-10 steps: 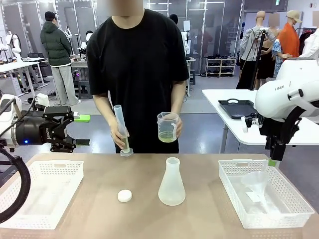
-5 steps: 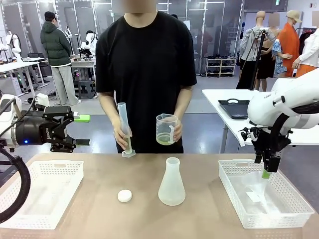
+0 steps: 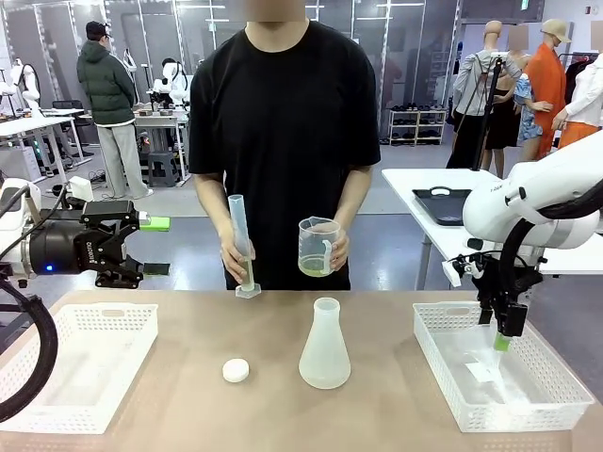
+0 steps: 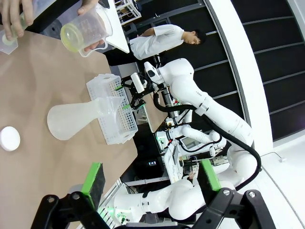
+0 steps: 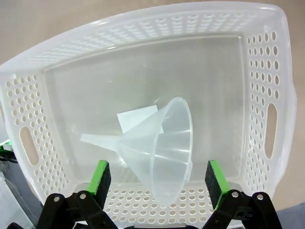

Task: Prepare the solutions needed for the experiment.
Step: Pick up the Plastic Funnel and insert it into the Big flask.

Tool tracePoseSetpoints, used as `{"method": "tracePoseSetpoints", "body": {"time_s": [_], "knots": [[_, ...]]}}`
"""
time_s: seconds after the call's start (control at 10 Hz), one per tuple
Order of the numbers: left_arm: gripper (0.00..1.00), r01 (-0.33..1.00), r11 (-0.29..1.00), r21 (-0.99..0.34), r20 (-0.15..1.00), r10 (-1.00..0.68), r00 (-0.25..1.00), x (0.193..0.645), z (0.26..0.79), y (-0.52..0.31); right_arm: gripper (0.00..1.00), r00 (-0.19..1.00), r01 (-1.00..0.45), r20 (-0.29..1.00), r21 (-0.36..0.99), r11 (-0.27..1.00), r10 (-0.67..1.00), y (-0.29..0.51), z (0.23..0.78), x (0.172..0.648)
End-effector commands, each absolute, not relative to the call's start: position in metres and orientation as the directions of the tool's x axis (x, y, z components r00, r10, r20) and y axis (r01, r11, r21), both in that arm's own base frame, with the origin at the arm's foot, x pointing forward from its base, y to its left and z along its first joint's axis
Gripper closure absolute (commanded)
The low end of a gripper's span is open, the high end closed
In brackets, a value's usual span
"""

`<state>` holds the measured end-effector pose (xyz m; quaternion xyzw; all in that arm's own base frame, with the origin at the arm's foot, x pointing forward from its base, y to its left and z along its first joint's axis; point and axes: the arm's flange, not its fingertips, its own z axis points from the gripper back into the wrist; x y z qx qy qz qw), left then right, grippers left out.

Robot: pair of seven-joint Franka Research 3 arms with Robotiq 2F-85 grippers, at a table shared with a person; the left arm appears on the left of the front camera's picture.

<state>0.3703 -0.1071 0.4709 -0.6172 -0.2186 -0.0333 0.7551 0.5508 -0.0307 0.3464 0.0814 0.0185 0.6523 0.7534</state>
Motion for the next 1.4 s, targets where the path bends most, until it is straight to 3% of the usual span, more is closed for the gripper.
{"method": "tracePoseSetpoints", "body": {"time_s": [0.0, 0.1, 0.2, 0.3, 0.4, 0.5, 0.6, 0.7, 0.8, 0.9, 1.0, 1.3], "knots": [[0.0, 0.318, 0.234, -0.919, 0.368, 0.211, 0.906, 0.368, 0.473, -0.104, 0.2, 0.139, -0.976, 0.145, 0.189, 0.11, 0.98, -0.034, 0.348, 0.558], [0.0, 0.318, 0.234, -0.919, 0.368, 0.211, 0.906, 0.368, 0.473, -0.104, 0.2, 0.144, -0.972, 0.163, 0.208, 0.109, 0.976, -0.035, 0.347, 0.558], [0.0, 0.318, 0.234, -0.919, 0.368, 0.211, 0.906, 0.368, 0.473, -0.104, 0.4, 0.15, -0.969, 0.162, 0.218, 0.113, 0.975, -0.035, 0.347, 0.558], [0.0, 0.318, 0.234, -0.919, 0.368, 0.211, 0.906, 0.368, 0.473, -0.104, 0.22, 0.158, -0.965, 0.144, 0.231, 0.122, 0.977, -0.035, 0.346, 0.559], [0.0, 0.318, 0.234, -0.919, 0.368, 0.211, 0.906, 0.368, 0.473, -0.104, 0.6, 0.155, -0.966, 0.143, 0.229, 0.12, 0.978, -0.034, 0.345, 0.56], [0.0, 0.318, 0.234, -0.919, 0.368, 0.211, 0.906, 0.368, 0.473, -0.104, 0.42, 0.152, -0.965, 0.139, 0.233, 0.117, 0.979, -0.033, 0.345, 0.561], [0.0, 0.318, 0.234, -0.919, 0.368, 0.211, 0.906, 0.368, 0.473, -0.104, 0.8, 0.143, -0.967, 0.142, 0.23, 0.108, 0.979, -0.032, 0.346, 0.561], [0.0, 0.318, 0.234, -0.919, 0.368, 0.211, 0.906, 0.368, 0.473, -0.104, 0.62, 0.144, -0.966, 0.147, 0.236, 0.107, 0.979, -0.032, 0.346, 0.562], [0.0, 0.318, 0.234, -0.919, 0.368, 0.211, 0.906, 0.368, 0.473, -0.104, 1.0, 0.153, -0.964, 0.142, 0.239, 0.116, 0.978, -0.031, 0.345, 0.563], [0.0, 0.318, 0.234, -0.919, 0.368, 0.211, 0.906, 0.368, 0.473, -0.104, 0.82, 0.163, -0.96, 0.135, 0.248, 0.126, 0.977, -0.031, 0.344, 0.562], [0.0, 0.318, 0.234, -0.919, 0.368, 0.211, 0.906, 0.368, 0.473, -0.104, 1.0, 0.164, -0.961, 0.13, 0.243, 0.129, 0.978, -0.031, 0.344, 0.562], [0.0, 0.318, 0.234, -0.919, 0.368, 0.211, 0.906, 0.368, 0.473, -0.104, 1.0, 0.222, -0.953, 0.086, 0.232, 0.197, 0.971, -0.023, 0.352, 0.555]]}}
